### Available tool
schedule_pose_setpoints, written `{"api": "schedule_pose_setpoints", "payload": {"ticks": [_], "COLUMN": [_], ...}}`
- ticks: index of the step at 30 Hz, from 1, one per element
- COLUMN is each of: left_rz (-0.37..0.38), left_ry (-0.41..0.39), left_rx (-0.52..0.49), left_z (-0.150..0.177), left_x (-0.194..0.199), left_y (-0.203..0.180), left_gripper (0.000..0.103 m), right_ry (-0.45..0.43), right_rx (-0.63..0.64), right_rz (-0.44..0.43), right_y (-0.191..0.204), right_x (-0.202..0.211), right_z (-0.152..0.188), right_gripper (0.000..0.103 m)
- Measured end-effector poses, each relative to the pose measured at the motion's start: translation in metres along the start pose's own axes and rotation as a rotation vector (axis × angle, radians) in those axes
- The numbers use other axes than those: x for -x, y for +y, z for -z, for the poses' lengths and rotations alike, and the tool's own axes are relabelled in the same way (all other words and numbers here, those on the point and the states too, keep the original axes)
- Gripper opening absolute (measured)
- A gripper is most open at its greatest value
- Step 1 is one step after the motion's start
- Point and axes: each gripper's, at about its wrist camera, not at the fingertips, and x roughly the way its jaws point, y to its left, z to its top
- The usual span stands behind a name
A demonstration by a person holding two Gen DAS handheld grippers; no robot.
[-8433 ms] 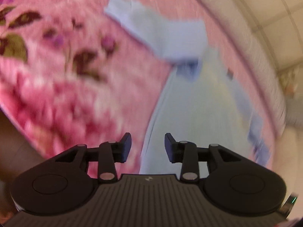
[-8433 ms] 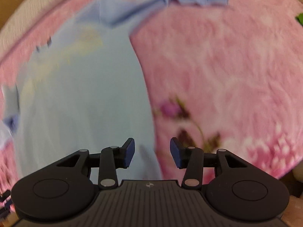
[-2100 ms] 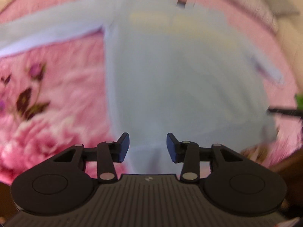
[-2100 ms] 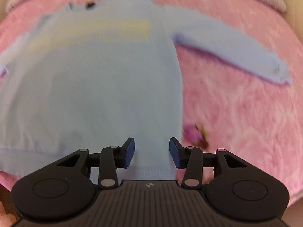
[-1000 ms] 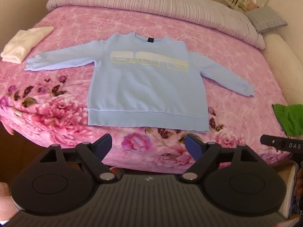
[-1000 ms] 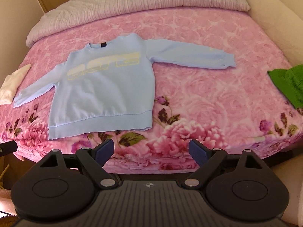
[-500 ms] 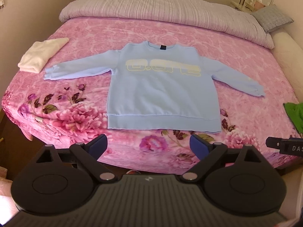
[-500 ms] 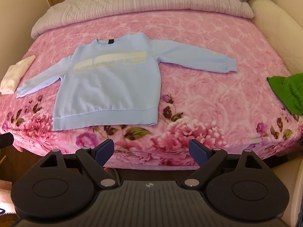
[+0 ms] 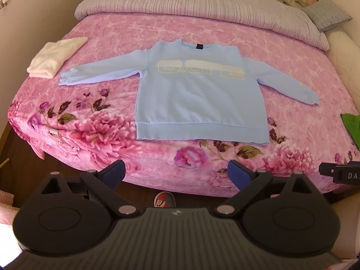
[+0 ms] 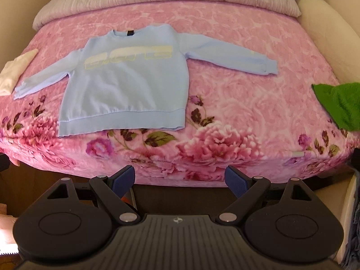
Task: Fold clothes
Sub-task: 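Release the collar and raise both open grippers above the flat sweatshirt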
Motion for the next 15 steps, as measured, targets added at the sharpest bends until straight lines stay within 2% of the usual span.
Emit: {"api": "schedule_pose_setpoints", "payload": {"ticks": [15], "left_rz": [-0.013], "left_ry": [-0.045], "left_rx": [0.01], "left_z": [-0.015], "left_x": [0.007], "left_y": [-0.004], "left_gripper": [0.098], "right_ry": [-0.054], "right_rx": [0.025], "right_rz": [-0.012], "right_y": [0.002], "right_x": [0.014], "right_z": [-0.021], "right_gripper": [0.089]}}
